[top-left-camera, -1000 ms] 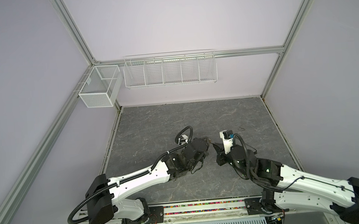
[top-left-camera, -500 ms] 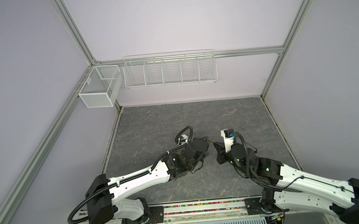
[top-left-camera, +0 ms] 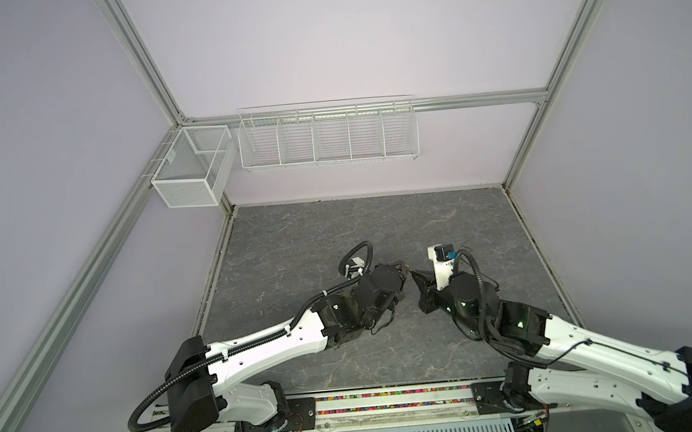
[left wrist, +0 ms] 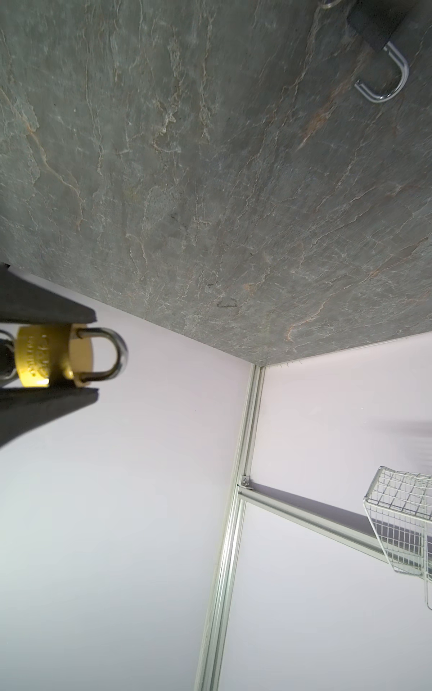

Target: Unlock with the key

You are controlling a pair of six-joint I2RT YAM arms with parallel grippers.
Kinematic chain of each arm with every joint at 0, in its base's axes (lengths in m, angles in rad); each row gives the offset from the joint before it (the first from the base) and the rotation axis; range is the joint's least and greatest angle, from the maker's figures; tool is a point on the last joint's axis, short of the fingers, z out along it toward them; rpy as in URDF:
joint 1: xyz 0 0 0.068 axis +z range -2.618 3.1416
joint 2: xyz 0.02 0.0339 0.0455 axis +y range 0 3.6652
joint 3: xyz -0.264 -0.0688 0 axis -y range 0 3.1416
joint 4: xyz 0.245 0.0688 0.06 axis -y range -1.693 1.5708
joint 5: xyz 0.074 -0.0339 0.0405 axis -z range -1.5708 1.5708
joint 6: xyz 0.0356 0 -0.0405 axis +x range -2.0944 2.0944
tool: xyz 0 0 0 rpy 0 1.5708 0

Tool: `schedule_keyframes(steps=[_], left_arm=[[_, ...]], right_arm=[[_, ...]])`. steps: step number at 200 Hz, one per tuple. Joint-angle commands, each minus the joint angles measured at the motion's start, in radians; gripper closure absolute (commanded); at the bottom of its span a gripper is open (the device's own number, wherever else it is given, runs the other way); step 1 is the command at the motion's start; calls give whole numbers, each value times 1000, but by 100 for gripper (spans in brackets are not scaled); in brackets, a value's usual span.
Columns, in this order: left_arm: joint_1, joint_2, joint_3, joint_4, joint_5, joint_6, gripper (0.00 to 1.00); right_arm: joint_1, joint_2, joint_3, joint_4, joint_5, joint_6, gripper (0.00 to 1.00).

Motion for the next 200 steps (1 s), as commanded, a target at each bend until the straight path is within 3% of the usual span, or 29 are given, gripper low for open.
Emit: schedule_keyframes(steps=[1, 51, 165, 200], left_arm=[[-8, 11, 40, 7, 6, 3, 97], [-25, 32, 88, -11, 9, 30, 97], [-42, 57, 125, 30, 112, 130, 98], [-44, 49, 104, 28, 135, 148, 99]], right_arm=[[11, 16, 18, 9, 28, -16, 94], [10, 68, 42, 4, 86, -25, 94], [-36, 45, 130, 37, -224, 17, 93], [-80, 8, 143, 45, -318, 112, 94]])
